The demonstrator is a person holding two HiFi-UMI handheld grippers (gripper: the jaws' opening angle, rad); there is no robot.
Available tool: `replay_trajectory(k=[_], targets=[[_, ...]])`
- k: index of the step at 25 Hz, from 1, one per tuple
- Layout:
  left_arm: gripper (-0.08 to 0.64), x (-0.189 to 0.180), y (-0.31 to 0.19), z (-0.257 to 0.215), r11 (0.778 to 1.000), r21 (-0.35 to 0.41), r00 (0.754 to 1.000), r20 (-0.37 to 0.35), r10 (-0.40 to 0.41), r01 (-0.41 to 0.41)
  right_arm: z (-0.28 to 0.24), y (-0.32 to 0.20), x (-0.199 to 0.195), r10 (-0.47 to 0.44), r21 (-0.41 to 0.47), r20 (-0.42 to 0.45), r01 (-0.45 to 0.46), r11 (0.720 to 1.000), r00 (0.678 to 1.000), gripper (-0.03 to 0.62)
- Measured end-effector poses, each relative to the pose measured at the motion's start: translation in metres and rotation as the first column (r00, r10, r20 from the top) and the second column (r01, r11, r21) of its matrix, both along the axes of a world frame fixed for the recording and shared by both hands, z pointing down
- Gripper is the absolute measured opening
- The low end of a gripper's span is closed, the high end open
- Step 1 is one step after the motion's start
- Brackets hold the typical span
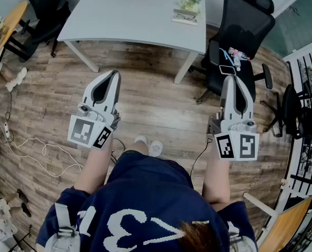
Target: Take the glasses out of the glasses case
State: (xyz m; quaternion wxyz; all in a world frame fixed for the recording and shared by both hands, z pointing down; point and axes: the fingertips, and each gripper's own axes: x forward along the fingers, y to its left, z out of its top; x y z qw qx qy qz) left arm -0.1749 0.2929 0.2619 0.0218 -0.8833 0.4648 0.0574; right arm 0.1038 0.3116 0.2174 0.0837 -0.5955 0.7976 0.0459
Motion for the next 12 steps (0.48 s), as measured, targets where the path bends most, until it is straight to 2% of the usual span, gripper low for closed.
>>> replay_trajectory(k=[9,12], targets=[[0.017,0.023,0.004,-0.001,0.999,0.002,0.999,0.014,0.034,-0.034,0.000,0.011,0.008,-0.003,-0.008,-0.012,0.003,1.000,1.000,0.028],[0.017,0.028,0.004,0.000,0.999,-0.001,0.999,0.017,0.037,-0.037,-0.005,0.014,0.012,-0.019,0.016,0.018,0.019,1.000,1.000,0.028]])
